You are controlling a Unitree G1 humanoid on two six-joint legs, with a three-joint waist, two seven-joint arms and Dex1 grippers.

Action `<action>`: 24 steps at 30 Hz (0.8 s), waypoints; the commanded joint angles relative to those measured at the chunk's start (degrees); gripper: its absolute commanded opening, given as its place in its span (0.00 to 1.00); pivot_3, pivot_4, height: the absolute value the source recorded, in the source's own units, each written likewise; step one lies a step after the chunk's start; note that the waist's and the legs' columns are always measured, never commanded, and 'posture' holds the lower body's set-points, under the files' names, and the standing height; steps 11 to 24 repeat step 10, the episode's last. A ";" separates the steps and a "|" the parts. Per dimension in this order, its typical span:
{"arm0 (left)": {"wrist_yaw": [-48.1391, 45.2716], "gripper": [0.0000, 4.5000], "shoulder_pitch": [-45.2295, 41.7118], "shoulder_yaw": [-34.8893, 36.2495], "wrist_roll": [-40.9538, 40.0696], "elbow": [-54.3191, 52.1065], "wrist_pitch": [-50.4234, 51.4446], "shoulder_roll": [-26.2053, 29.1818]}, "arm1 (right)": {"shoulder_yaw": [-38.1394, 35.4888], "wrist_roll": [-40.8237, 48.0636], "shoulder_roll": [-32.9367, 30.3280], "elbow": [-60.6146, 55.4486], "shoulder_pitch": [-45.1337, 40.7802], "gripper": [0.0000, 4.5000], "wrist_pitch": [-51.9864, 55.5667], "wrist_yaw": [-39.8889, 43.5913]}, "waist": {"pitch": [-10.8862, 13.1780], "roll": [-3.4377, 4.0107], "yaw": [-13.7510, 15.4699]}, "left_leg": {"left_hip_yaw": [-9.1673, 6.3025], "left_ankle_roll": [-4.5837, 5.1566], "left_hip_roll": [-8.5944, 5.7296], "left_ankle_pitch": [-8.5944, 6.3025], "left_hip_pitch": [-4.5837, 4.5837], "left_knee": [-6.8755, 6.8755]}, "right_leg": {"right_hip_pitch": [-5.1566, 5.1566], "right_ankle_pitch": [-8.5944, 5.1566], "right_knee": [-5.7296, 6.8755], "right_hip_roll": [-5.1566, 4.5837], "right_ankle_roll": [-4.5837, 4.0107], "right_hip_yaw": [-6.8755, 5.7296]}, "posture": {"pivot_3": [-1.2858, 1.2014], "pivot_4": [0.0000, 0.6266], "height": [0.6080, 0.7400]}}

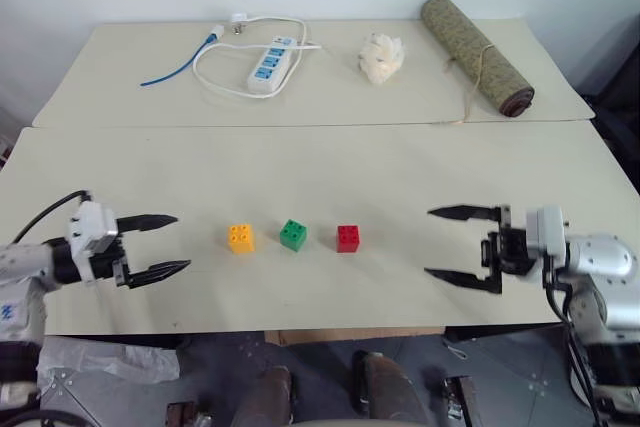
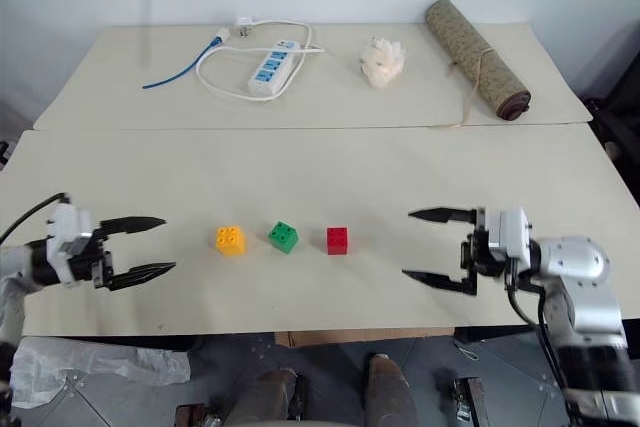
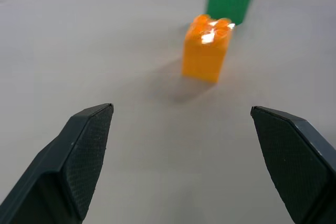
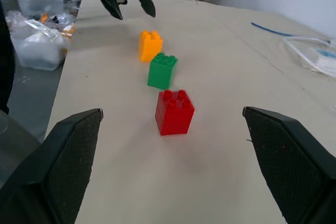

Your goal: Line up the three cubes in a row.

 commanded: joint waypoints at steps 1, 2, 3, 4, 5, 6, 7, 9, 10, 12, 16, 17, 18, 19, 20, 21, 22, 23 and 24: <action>5.86 0.99 4.01 7.04 -3.01 -7.23 1.98 -0.79 | -0.07 1.22 0.23 1.76 -4.12 1.00 -0.33 2.44 | 0.00 0.00 0.11 | 0.00 0.00 0.00 0.00 0.00 -0.01 | -0.01 0.00 0.01 0.00 -0.01 0.00 | 0.52 0.24 1.00; 6.27 0.99 4.94 7.86 -3.49 -8.36 2.41 -1.00 | 0.20 1.04 0.46 2.44 -4.77 1.00 -0.70 3.21 | 0.00 0.00 0.35 | -0.06 -0.02 0.01 -0.01 -0.01 -0.01 | 0.00 -0.01 -0.01 0.00 -0.03 -0.04 | 0.52 0.24 1.00; 7.08 0.99 5.17 8.60 -4.06 -9.03 2.86 -1.31 | 0.70 1.06 0.87 2.98 -5.11 1.00 -0.62 4.03 | 0.00 0.00 0.66 | -0.15 -0.02 0.01 -0.01 -0.01 -0.02 | 0.03 -0.04 -0.03 -0.02 -0.08 -0.11 | 0.52 0.24 1.00; 7.86 0.99 5.12 8.96 -4.30 -9.46 3.08 -1.65 | 1.30 0.88 1.61 3.73 -5.47 1.00 -1.15 4.79 | 0.00 0.00 0.93 | -0.20 -0.03 -0.01 -0.01 -0.02 -0.03 | 0.05 -0.07 -0.04 -0.05 -0.12 -0.18 | 0.52 0.24 1.00; 8.34 0.99 5.00 9.02 -4.33 -9.68 2.93 -1.98 | 1.82 0.67 2.32 4.40 -5.80 1.00 -1.63 5.35 | 0.00 0.00 1.10 | -0.22 -0.03 -0.01 -0.02 -0.02 -0.04 | 0.06 -0.07 -0.06 -0.05 -0.13 -0.19 | 0.52 0.24 1.00; 8.62 0.99 4.87 9.01 -4.26 -9.79 2.81 -2.22 | 2.16 0.48 2.83 5.00 -6.10 1.00 -2.06 5.76 | 0.00 0.00 1.16 | -0.21 -0.03 -0.04 -0.02 -0.02 -0.04 | 0.07 -0.07 -0.05 -0.06 -0.13 -0.19 | 0.52 0.24 1.00; 8.53 0.99 5.20 8.43 -3.71 -10.07 2.22 -2.49 | 2.38 0.14 3.53 5.69 -6.43 1.00 -3.06 6.08 | 0.00 0.00 1.15 | -0.18 -0.03 -0.07 -0.02 -0.02 -0.04 | 0.06 -0.07 -0.04 -0.08 -0.13 -0.18 | 0.52 0.24 1.00; 8.89 0.99 5.75 7.49 -2.36 -10.56 0.66 -3.13 | 2.70 -0.20 4.53 6.28 -6.46 1.00 -4.07 5.79 | 0.00 0.00 1.07 | -0.16 -0.02 -0.10 -0.02 -0.02 -0.04 | 0.06 -0.07 -0.02 -0.10 -0.12 -0.19 | 0.52 0.24 1.00; 9.00 0.99 5.95 7.28 -2.08 -10.69 0.41 -3.27 | 2.80 -0.30 4.83 6.37 -6.37 1.00 -4.40 5.67 | 0.00 0.00 1.07 | -0.16 -0.03 -0.10 -0.02 -0.02 -0.04 | 0.05 -0.06 -0.02 -0.10 -0.12 -0.19 | 0.52 0.24 1.00; 9.00 0.99 5.95 7.28 -2.08 -10.69 0.41 -3.27 | 2.80 -0.30 4.83 6.37 -6.37 1.00 -4.40 5.67 | 0.00 0.00 1.07 | -0.16 -0.03 -0.10 -0.02 -0.02 -0.04 | 0.05 -0.06 -0.02 -0.10 -0.12 -0.19 | 0.52 0.24 1.00; 9.00 0.99 5.95 7.28 -2.08 -10.69 0.41 -3.27 | 2.80 -0.30 4.83 6.37 -6.37 1.00 -4.40 5.67 | 0.00 0.00 1.07 | -0.16 -0.03 -0.10 -0.02 -0.02 -0.04 | 0.05 -0.06 -0.02 -0.10 -0.12 -0.19 | 0.52 0.24 1.00; 9.00 0.99 5.95 7.28 -2.08 -10.69 0.41 -3.27 | 2.80 -0.30 4.83 6.37 -6.37 1.00 -4.40 5.67 | 0.00 0.00 1.07 | -0.16 -0.03 -0.10 -0.02 -0.02 -0.04 | 0.05 -0.06 -0.02 -0.10 -0.12 -0.19 | 0.52 0.24 1.00; 9.00 0.99 5.95 7.28 -2.08 -10.69 0.41 -3.27 | 2.80 -0.30 4.83 6.37 -6.37 1.00 -4.40 5.67 | 0.00 0.00 1.07 | -0.16 -0.03 -0.10 -0.02 -0.02 -0.04 | 0.05 -0.06 -0.02 -0.10 -0.12 -0.19 | 0.52 0.24 1.00; 9.00 0.99 5.95 7.28 -2.08 -10.69 0.41 -3.27 | 2.80 -0.30 4.83 6.37 -6.37 1.00 -4.40 5.67 | 0.00 0.00 1.07 | -0.16 -0.03 -0.10 -0.02 -0.02 -0.04 | 0.05 -0.06 -0.02 -0.10 -0.12 -0.19 | 0.52 0.24 1.00; 9.00 0.99 5.95 7.28 -2.08 -10.69 0.41 -3.27 | 2.80 -0.30 4.83 6.37 -6.37 1.00 -4.40 5.67 | 0.00 0.00 1.07 | -0.16 -0.03 -0.10 -0.02 -0.02 -0.04 | 0.05 -0.06 -0.02 -0.10 -0.12 -0.19 | 0.52 0.24 1.00; 9.00 0.99 5.95 7.28 -2.08 -10.69 0.41 -3.27 | 2.80 -0.30 4.83 6.37 -6.37 1.00 -4.40 5.67 | 0.00 0.00 1.07 | -0.16 -0.03 -0.10 -0.02 -0.02 -0.04 | 0.05 -0.06 -0.02 -0.10 -0.12 -0.19 | 0.52 0.24 1.00; 9.00 0.99 5.95 7.28 -2.08 -10.69 0.41 -3.27 | 2.80 -0.30 4.83 6.37 -6.37 1.00 -4.40 5.67 | 0.00 0.00 1.07 | -0.16 -0.03 -0.10 -0.02 -0.02 -0.04 | 0.05 -0.06 -0.02 -0.10 -0.12 -0.19 | 0.52 0.24 1.00; 9.00 0.99 5.95 7.28 -2.08 -10.69 0.41 -3.27 | 2.80 -0.30 4.83 6.37 -6.37 1.00 -4.40 5.67 | 0.00 0.00 1.07 | -0.16 -0.03 -0.10 -0.02 -0.02 -0.04 | 0.05 -0.06 -0.02 -0.10 -0.12 -0.19 | 0.52 0.24 1.00; 9.00 0.99 5.95 7.28 -2.08 -10.69 0.41 -3.27 | 2.80 -0.30 4.83 6.37 -6.37 1.00 -4.40 5.67 | 0.00 0.00 1.07 | -0.16 -0.03 -0.10 -0.02 -0.02 -0.04 | 0.05 -0.06 -0.02 -0.10 -0.12 -0.19 | 0.52 0.24 1.00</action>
